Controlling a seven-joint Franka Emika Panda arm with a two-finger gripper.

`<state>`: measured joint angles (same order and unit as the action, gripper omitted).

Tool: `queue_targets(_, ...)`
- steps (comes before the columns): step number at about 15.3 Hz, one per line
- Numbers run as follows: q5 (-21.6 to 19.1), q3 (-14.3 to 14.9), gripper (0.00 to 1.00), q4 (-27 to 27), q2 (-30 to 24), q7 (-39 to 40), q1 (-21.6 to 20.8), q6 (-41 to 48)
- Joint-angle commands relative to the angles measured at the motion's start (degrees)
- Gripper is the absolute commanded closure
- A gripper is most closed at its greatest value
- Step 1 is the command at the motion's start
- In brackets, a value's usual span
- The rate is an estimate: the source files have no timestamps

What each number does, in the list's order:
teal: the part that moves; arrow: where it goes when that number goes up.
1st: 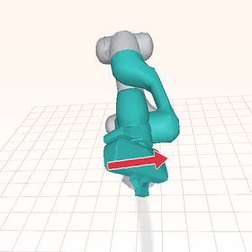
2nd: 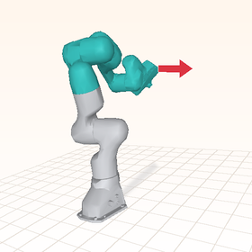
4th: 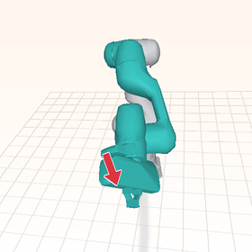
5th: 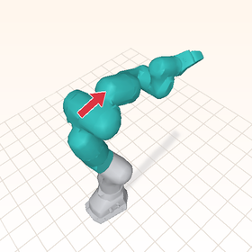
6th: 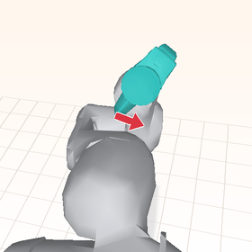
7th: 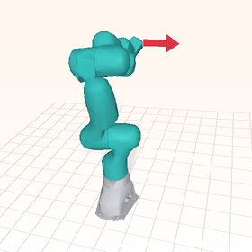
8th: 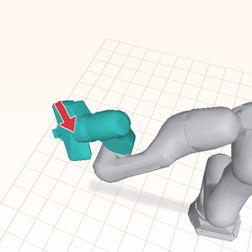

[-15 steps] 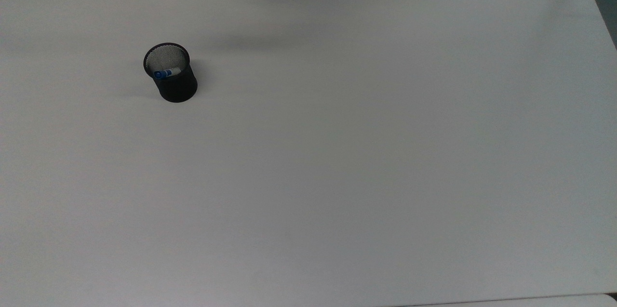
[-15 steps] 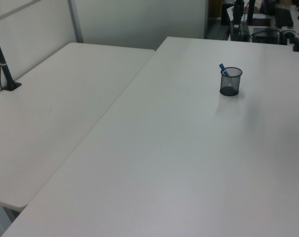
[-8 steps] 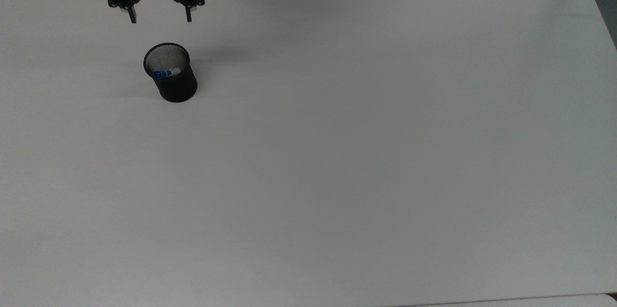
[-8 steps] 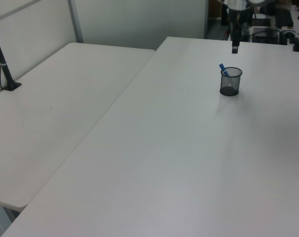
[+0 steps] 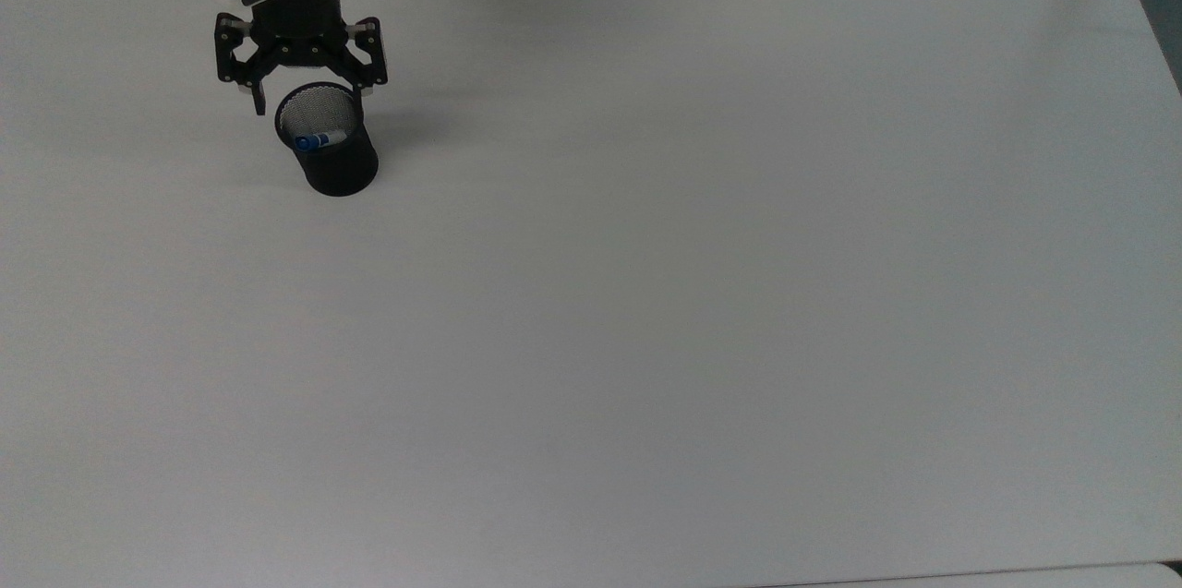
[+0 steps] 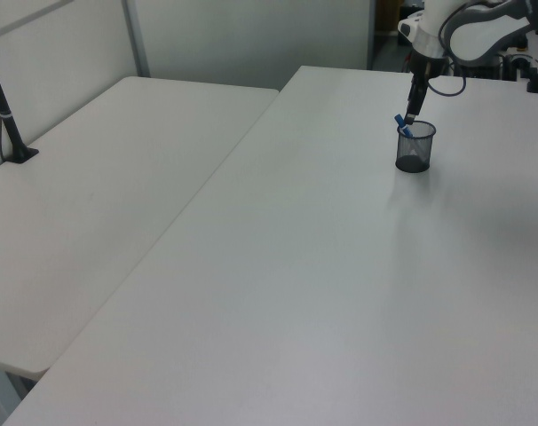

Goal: Remove the marker
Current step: 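Move the open gripper over the black mesh pen cup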

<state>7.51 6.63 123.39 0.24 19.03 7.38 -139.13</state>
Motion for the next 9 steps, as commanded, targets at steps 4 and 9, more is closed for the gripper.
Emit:
queue_targets(4,-7.85,0.31,0.09,1.41,3.09,0.13,-0.26,-9.31)
queue_targets(9,-8.92,0.31,0.43,1.33,4.86,0.13,0.01,-12.84)
